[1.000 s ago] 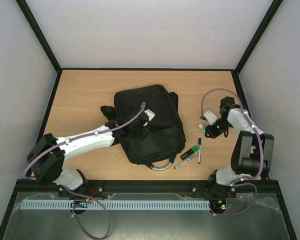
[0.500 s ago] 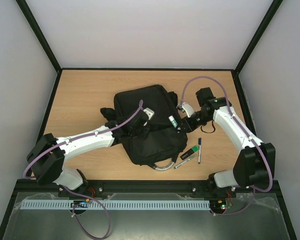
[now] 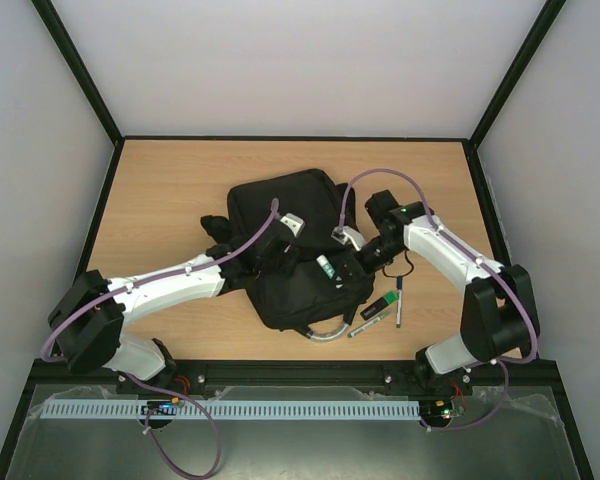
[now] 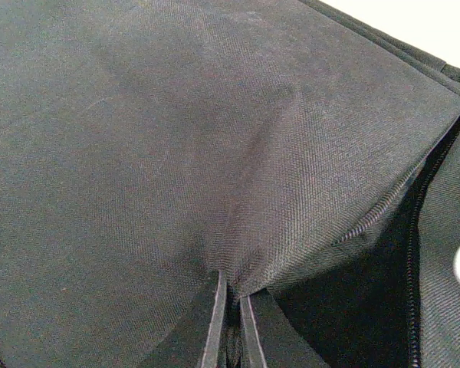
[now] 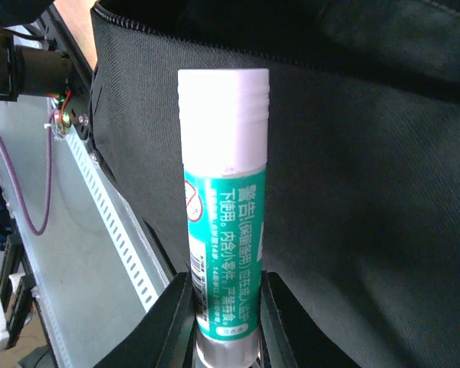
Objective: Pack the student bag
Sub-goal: Place the stationery in the student bag.
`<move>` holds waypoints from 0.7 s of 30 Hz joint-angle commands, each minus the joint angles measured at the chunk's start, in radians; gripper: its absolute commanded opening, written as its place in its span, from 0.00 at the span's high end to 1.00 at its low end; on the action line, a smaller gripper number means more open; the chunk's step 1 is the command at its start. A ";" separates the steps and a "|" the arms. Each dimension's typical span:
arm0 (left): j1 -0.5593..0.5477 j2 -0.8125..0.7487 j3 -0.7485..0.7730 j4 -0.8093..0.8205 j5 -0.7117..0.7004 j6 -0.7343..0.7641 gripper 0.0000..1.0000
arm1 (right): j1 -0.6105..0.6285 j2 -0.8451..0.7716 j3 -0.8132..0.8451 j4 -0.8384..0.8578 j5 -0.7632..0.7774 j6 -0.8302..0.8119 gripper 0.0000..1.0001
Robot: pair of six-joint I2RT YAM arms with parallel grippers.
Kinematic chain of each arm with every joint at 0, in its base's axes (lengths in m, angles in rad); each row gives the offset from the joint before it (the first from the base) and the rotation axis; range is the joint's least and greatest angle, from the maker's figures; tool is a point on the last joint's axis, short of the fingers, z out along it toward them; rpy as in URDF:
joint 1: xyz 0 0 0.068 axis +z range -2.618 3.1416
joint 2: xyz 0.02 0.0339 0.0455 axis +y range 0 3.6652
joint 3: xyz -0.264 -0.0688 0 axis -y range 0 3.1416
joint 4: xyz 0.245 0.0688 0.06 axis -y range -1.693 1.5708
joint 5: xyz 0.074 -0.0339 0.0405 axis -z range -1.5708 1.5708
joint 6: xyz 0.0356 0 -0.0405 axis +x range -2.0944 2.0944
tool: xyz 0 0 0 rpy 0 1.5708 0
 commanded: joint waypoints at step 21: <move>-0.009 -0.097 -0.037 0.042 0.004 0.076 0.98 | 0.079 0.246 0.218 0.089 0.044 0.232 0.93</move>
